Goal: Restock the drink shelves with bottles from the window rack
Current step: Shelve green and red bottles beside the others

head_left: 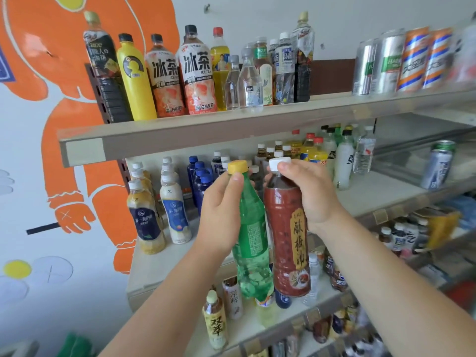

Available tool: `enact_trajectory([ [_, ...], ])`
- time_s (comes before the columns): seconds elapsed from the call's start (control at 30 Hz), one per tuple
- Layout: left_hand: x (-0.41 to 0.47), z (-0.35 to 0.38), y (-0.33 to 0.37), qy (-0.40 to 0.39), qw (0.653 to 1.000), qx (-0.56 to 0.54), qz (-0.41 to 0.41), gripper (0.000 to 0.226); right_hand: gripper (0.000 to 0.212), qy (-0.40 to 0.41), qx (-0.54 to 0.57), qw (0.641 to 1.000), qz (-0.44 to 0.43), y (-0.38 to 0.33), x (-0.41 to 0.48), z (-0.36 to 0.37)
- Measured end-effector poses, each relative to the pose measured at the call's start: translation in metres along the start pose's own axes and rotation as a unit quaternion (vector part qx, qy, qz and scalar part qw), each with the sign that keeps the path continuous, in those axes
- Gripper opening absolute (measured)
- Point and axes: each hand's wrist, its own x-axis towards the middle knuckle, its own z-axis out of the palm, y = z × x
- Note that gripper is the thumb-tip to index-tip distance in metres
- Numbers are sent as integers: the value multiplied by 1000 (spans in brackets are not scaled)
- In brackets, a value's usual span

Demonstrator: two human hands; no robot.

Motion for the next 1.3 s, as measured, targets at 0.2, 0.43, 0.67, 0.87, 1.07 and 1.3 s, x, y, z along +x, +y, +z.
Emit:
enact_trajectory([
  [0.2, 3, -3, 1, -26, 999, -46, -6, 24, 59, 19, -12, 1000, -15, -8, -12, -3],
  [0.43, 3, -6, -3, -21, 991, -119, -60, 13, 54, 23, -22, 999, -18, -7, -20, -11],
  [0.67, 3, 2, -8, -23, 989, -136, -46, 36, 58, 41, -34, 998, -21, 8, -31, -23],
  [0.87, 3, 9, -8, -49, 974, -202, -94, 29, 37, 46, -12, 999, 6, 11, -47, -40],
  [1.07, 2, 23, -7, -100, 980, -170, -25, 20, 34, 41, -24, 999, -8, -1, -58, -46],
  [1.3, 11, 43, -16, -107, 970, -212, -54, 26, 36, 49, -47, 997, -24, -7, -62, -59],
])
